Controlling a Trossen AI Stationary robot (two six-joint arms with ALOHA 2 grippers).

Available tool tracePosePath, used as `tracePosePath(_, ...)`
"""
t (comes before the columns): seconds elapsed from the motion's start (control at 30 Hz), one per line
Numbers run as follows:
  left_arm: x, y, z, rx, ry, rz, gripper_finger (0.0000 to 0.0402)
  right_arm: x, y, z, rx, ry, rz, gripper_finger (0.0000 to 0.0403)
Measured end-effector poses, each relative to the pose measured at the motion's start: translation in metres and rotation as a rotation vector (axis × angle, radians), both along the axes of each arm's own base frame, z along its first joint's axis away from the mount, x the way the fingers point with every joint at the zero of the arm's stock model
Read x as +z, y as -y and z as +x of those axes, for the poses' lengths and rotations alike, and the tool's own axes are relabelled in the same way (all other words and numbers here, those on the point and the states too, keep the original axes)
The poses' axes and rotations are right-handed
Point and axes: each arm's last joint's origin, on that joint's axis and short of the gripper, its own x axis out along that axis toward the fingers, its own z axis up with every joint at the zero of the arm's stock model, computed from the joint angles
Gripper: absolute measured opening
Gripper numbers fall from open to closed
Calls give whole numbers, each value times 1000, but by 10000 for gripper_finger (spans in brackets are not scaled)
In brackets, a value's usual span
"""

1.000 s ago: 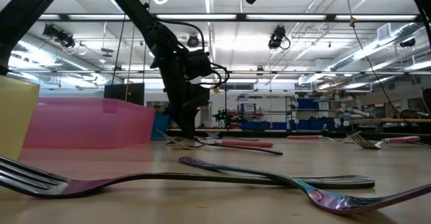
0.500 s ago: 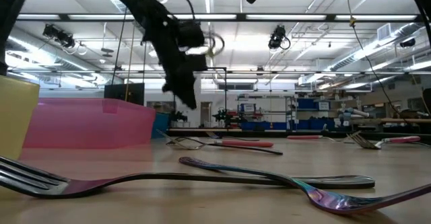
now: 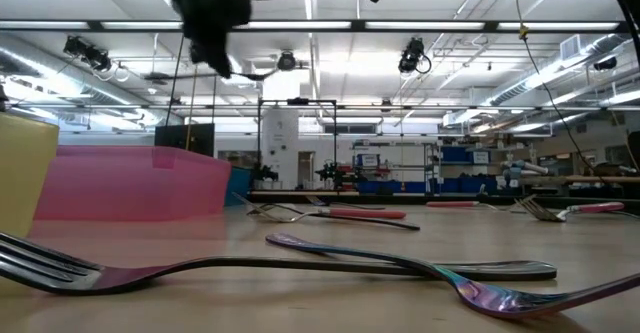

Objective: Sort silverware by color (type)
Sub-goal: Put the top left light blue fork into the red bin, then put the bottom left black fork into the yellow bin

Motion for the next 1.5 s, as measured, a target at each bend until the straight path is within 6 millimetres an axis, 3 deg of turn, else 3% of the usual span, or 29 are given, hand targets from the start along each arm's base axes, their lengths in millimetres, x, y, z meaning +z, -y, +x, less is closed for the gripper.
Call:
tracePosePath(0.13, 0, 27, -20, -68, -93, -39, 12, 0, 0, 0, -1, 0, -1, 88)
tracePosePath(0.23, -11, 47, -31, -111, -131, -67, 12, 0, 0, 0, -6, 3, 2, 88)
tracePosePath(0.53, -81, 83, -44, -261, -180, -72, 13, 0, 0, 0, -10, 5, 4, 88)
tracePosePath(0.93, -96, 80, -36, -225, -235, -51, 13, 0, 0, 0, -27, 16, 17, 88)
tracePosePath(1.13, -114, 79, -25, -224, -332, -68, 16, 0, -1, 0, -48, 29, 29, 88)
tracePosePath(1.5, -130, 78, -17, -224, -419, -86, 75, -1, -13, 1, 0, 28, 55, 88)
